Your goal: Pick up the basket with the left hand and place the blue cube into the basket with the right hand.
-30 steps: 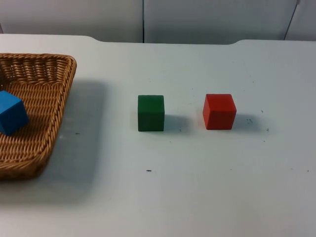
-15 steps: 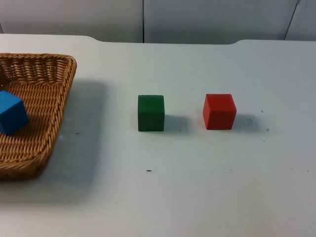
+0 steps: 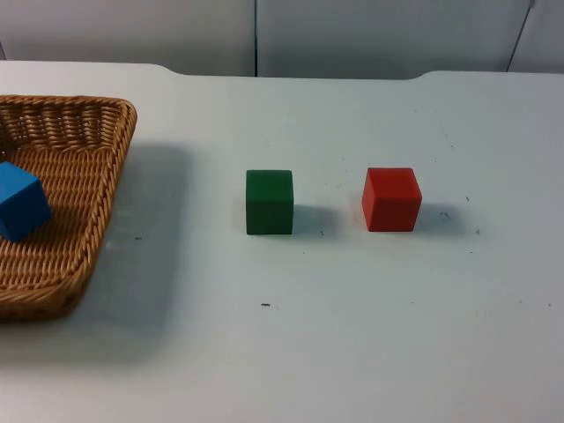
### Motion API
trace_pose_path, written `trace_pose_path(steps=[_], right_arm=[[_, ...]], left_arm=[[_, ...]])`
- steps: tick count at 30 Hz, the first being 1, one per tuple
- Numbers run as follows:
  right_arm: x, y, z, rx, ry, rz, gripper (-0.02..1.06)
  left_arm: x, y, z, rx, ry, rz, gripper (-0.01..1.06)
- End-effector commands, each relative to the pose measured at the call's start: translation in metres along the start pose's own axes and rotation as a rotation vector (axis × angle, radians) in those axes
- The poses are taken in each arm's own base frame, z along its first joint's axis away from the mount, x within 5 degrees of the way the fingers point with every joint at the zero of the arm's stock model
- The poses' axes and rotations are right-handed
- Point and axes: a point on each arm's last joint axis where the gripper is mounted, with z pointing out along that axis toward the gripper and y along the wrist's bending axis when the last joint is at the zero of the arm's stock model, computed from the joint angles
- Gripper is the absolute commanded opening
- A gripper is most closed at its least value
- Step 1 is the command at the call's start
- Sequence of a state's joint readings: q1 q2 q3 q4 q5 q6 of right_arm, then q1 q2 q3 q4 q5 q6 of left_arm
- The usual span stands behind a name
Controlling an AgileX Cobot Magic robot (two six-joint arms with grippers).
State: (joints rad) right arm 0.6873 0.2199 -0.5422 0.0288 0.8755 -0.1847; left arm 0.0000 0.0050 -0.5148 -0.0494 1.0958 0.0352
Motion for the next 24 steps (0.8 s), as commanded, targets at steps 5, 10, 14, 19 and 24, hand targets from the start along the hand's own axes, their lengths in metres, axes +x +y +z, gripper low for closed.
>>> trace_pose_path(steps=[5,10,14,19,24], right_arm=[[0.024,0.001,-0.023,0.031,0.029,0.057,0.97],[0.035,0.0,-0.034,0.072,0.005,0.08,0.97],[0.039,-0.002,-0.034,0.092,0.052,0.079,0.97],[0.039,-0.002,-0.034,0.092,0.052,0.079,0.97],[0.039,-0.001,-0.034,0.089,0.05,0.08,0.97]], left_arm=[[0.0,0.0,0.0,0.005,-0.019,-0.011,0.83],[0.0,0.0,0.0,0.005,-0.019,-0.011,1.04],[0.0,0.0,0.0,0.005,-0.019,-0.011,1.05],[0.0,0.0,0.0,0.005,-0.019,-0.011,1.05],[0.0,0.0,0.0,0.005,-0.019,-0.011,1.05]])
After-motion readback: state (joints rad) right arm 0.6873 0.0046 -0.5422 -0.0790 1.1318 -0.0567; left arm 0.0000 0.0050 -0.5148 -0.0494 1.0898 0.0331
